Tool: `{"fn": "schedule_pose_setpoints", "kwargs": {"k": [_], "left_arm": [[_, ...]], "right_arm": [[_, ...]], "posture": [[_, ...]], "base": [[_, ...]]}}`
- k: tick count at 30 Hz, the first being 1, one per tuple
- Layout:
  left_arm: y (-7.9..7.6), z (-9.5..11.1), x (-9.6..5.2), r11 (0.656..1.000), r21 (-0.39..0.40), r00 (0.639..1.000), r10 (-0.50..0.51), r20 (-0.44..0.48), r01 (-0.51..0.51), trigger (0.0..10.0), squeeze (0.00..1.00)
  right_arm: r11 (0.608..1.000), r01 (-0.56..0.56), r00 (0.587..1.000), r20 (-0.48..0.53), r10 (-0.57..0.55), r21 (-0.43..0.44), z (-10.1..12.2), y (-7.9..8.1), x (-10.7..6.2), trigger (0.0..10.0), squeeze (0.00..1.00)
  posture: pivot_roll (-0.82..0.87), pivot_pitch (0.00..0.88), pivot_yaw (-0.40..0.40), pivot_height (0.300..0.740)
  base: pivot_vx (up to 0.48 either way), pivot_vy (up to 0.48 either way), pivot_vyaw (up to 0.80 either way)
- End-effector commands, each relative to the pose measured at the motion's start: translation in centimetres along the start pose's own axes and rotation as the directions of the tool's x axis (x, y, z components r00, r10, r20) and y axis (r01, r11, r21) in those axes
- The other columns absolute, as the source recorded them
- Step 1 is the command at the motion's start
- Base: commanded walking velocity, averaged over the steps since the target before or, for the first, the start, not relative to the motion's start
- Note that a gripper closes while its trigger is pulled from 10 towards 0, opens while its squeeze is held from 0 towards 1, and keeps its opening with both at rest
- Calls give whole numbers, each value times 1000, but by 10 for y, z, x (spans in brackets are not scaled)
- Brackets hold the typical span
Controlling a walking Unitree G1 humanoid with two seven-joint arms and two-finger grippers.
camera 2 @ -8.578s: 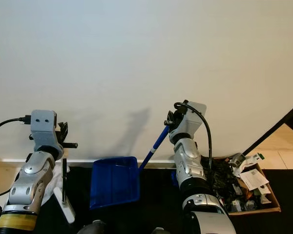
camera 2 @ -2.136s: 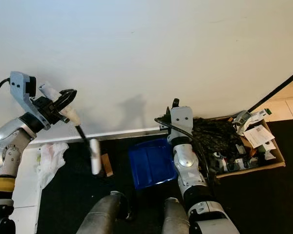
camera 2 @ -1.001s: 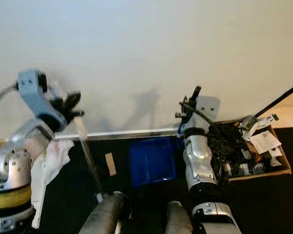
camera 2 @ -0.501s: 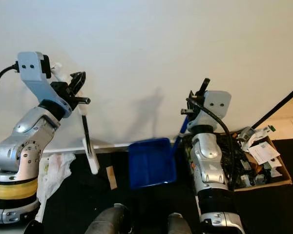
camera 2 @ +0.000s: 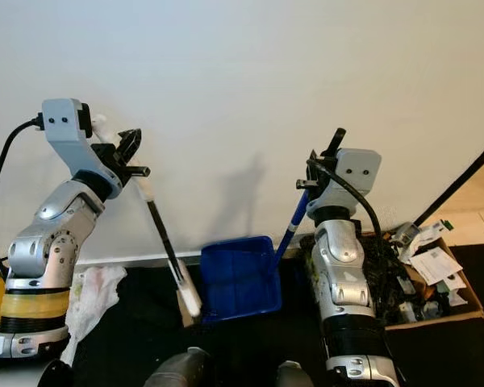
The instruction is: Sweep floor
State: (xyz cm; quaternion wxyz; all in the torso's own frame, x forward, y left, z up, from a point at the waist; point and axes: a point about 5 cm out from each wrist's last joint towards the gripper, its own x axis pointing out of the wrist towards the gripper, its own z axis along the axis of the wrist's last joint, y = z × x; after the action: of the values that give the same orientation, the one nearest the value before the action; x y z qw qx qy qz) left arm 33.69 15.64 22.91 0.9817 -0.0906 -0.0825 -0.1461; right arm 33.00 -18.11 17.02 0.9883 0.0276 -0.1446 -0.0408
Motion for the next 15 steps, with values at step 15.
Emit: {"fn": "schedule_pose_setpoints", "kwargs": {"k": [15], "left_arm": [[3, -2, 7, 997, 69, 999, 33, 20, -35, 10000, 0]], "right_arm": [[1000, -3, 1000, 6, 3, 20, 4, 2, 1, 10000, 0]], "posture": [[98, 65, 74, 740]], "base": [[0, 0, 0]]}}
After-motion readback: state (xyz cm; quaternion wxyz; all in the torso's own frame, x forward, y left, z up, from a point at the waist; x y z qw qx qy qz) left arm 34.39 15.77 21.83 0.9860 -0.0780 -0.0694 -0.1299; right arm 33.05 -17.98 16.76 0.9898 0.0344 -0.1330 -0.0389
